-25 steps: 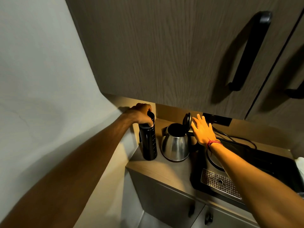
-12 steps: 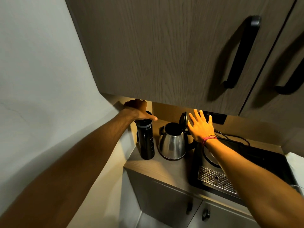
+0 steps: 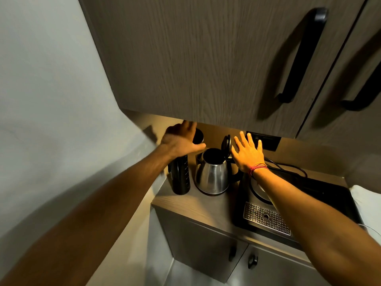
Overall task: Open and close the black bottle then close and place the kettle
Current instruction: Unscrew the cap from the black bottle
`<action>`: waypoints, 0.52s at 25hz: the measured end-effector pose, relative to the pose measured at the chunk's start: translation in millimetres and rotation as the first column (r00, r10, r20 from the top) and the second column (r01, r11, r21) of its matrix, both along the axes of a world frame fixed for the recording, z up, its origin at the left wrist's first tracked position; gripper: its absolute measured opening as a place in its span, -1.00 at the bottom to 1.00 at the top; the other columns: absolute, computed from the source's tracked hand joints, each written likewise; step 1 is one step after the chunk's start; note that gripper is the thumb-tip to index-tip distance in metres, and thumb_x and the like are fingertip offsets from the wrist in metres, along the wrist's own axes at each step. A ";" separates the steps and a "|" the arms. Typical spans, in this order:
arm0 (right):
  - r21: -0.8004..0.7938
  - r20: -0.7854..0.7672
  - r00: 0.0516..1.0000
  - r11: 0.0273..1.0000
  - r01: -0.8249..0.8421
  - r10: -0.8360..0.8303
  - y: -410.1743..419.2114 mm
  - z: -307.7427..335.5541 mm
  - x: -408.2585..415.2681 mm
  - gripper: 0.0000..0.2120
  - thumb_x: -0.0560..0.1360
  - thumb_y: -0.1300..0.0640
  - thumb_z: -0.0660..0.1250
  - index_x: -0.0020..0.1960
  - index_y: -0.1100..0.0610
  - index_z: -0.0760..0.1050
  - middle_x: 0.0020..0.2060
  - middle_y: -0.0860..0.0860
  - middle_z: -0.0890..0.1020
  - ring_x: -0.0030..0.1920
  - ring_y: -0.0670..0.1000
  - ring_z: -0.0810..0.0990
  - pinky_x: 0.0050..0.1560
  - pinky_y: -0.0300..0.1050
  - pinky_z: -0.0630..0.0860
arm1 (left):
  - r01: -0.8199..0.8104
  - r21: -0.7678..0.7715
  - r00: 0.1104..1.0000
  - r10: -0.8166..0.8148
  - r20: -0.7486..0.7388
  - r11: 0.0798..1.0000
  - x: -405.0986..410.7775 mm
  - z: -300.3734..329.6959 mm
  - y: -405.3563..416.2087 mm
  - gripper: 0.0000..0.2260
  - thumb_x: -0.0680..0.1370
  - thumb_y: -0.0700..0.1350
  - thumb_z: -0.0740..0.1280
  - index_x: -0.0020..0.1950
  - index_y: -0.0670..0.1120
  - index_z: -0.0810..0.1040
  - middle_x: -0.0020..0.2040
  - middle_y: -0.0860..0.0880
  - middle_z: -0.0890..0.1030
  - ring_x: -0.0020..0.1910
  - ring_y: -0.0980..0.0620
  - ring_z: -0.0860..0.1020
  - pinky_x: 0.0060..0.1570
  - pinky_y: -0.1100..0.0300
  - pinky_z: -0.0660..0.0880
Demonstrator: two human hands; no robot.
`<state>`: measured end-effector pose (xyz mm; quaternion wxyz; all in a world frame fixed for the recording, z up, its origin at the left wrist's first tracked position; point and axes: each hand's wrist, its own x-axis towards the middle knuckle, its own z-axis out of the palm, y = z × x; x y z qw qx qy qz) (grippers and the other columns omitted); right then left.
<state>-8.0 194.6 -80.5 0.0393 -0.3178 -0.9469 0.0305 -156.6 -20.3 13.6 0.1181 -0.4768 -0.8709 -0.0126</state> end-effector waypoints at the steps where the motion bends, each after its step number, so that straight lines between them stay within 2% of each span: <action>1: -0.003 0.000 1.000 1.000 0.001 -0.001 0.0 -1.3 -0.4 -0.38 0.61 -0.22 -0.18 0.62 -0.01 -0.04 0.62 0.01 -0.10 0.62 0.10 -0.15 0.57 0.29 -0.13 | 0.155 -0.048 0.987 -0.153 0.037 0.987 10.7 -15.7 1.9 -0.24 0.41 0.48 0.20 0.36 -0.08 0.33 0.27 -0.11 0.49 -0.01 -0.08 0.56 -0.20 0.10 0.42; 2: -0.009 0.003 1.000 1.000 0.006 -0.006 0.5 -2.0 -0.8 -0.38 0.61 -0.22 -0.18 0.62 -0.01 -0.04 0.62 0.01 -0.11 0.62 0.10 -0.15 0.57 0.29 -0.13 | 0.276 -0.116 0.956 -0.261 0.130 0.954 23.7 -35.0 2.5 -0.26 0.41 0.48 0.21 0.33 -0.07 0.36 0.22 -0.09 0.51 -0.04 -0.03 0.53 -0.20 0.11 0.42; 3: -0.017 0.004 1.000 1.000 0.012 -0.012 1.1 -2.7 -1.2 -0.38 0.61 -0.22 -0.18 0.62 -0.02 -0.04 0.62 0.01 -0.11 0.62 0.10 -0.15 0.57 0.29 -0.13 | 0.345 -0.184 0.926 -0.303 0.224 0.920 36.1 -58.0 2.0 -0.29 0.40 0.46 0.25 0.30 -0.06 0.40 0.19 -0.07 0.53 -0.02 -0.03 0.52 -0.17 0.09 0.45; 5: -0.022 -0.003 1.000 1.000 0.018 -0.018 1.2 -4.8 -2.1 -0.38 0.61 -0.22 -0.18 0.61 -0.02 -0.03 0.62 0.01 -0.10 0.62 0.10 -0.15 0.57 0.28 -0.14 | 0.360 -0.274 0.904 -0.261 0.338 0.892 55.4 -107.3 -3.0 -0.35 0.40 0.37 0.35 0.28 -0.07 0.43 0.19 -0.09 0.53 0.09 -0.09 0.54 -0.03 -0.01 0.53; 7: -0.034 -0.011 1.000 0.999 0.022 -0.023 2.1 -6.1 -2.9 -0.38 0.60 -0.22 -0.18 0.61 -0.02 -0.02 0.62 0.00 -0.10 0.62 0.09 -0.15 0.57 0.27 -0.15 | 0.293 -0.328 0.907 -0.152 0.393 0.898 68.3 -148.0 -9.0 -0.35 0.40 0.27 0.42 0.35 -0.07 0.40 0.25 -0.11 0.50 0.21 -0.15 0.52 0.07 -0.08 0.54; 10: -0.066 -0.016 0.999 0.997 0.030 -0.031 2.9 -7.0 -4.1 -0.36 0.60 -0.23 -0.19 0.62 0.00 -0.03 0.62 0.00 -0.10 0.62 0.08 -0.15 0.57 0.27 -0.16 | 0.205 -0.397 0.924 -0.044 0.379 0.894 78.7 -184.2 -14.6 -0.30 0.43 0.17 0.45 0.46 -0.08 0.31 0.36 -0.15 0.42 0.32 -0.18 0.44 0.13 -0.12 0.51; 12: -0.066 -0.021 0.999 0.997 0.031 -0.032 4.1 -7.7 -4.7 -0.35 0.60 -0.24 -0.19 0.62 0.01 -0.02 0.63 0.00 -0.10 0.62 0.08 -0.15 0.57 0.27 -0.16 | 0.159 -0.362 0.946 -0.036 0.323 0.919 82.4 -192.2 -14.9 -0.30 0.45 0.23 0.41 0.46 -0.08 0.30 0.38 -0.15 0.39 0.30 -0.18 0.45 0.06 -0.09 0.52; 13: -0.064 -0.023 0.999 0.998 0.029 -0.030 4.8 -7.9 -5.0 -0.35 0.59 -0.24 -0.18 0.61 0.01 -0.02 0.63 0.00 -0.10 0.62 0.08 -0.14 0.57 0.27 -0.16 | 0.149 -0.293 0.961 -0.068 0.268 0.944 81.5 -190.1 -15.5 -0.31 0.45 0.31 0.35 0.42 -0.09 0.34 0.34 -0.13 0.40 0.26 -0.17 0.47 -0.02 -0.06 0.53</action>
